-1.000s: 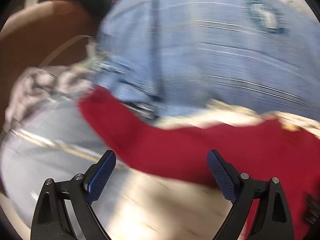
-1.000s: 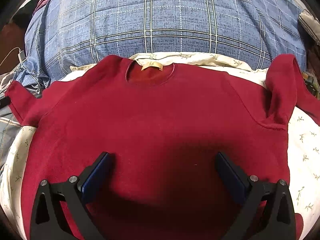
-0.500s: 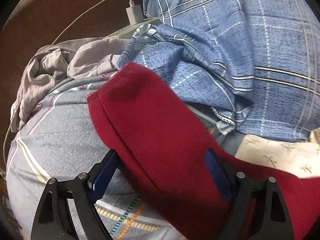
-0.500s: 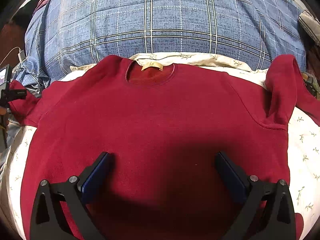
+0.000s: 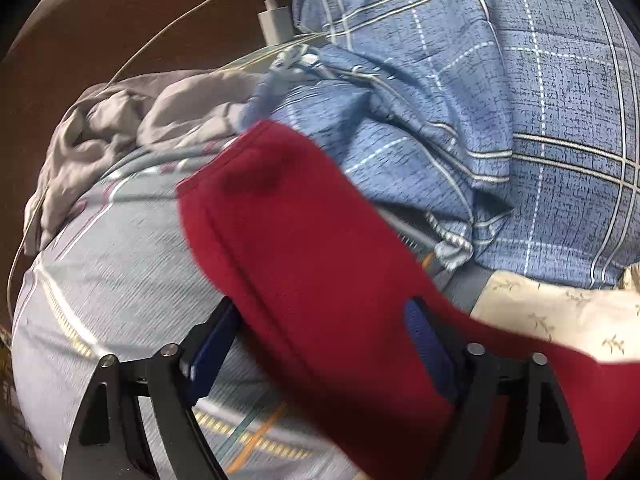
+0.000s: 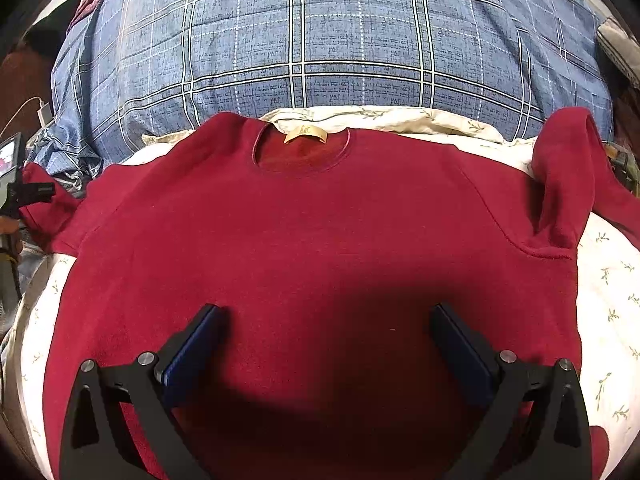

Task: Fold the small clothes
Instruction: 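Grasp the sweater sleeve nearest the left tool with the left tool, then fold the held sleeve across the sweater body and open the left tool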

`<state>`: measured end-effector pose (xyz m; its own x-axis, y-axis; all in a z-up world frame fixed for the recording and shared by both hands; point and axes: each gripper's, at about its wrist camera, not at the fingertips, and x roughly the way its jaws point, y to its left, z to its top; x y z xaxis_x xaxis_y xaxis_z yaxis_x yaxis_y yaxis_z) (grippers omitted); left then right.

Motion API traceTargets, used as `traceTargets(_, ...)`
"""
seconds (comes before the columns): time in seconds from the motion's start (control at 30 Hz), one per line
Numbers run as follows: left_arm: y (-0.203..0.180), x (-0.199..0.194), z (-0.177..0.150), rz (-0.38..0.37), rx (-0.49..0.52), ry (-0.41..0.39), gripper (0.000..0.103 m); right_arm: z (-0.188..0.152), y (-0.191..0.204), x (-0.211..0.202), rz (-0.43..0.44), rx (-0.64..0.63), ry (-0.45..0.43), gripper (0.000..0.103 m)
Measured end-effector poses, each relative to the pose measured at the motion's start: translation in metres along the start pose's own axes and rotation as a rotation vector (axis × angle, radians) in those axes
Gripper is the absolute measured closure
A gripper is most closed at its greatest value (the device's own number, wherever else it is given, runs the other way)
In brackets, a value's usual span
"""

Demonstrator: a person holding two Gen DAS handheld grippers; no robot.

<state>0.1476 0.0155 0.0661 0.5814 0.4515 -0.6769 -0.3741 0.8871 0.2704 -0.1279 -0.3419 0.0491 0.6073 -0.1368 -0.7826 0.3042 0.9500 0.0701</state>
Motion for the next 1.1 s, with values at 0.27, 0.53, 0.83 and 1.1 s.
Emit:
traceTargets(0.27, 0.022, -0.015, 0.004, -0.281, -0.063, -0.005, 0.095, 0.0, 0.0, -0.001, 0.002, 0.002, -0.005, 0.0)
traceTargets(0.53, -0.024, -0.158, -0.026, -0.628, 0.08, -0.134, 0.095, -0.001, -0.001, -0.001, 0.009, 0.004, -0.005, 0.0)
traceTargets(0.83, -0.123, -0.229, -0.091, -0.995, 0.277, 0.009, 0.08, 0.006, -0.045, -0.039, 0.099, 0.08, -0.045, 0.003)
traceTargets(1.1, -0.089, -0.241, -0.102, -1.033, 0.352, 0.024, 0.047, 0.032, -0.102, -0.055, 0.149, 0.219, -0.068, 0.002)
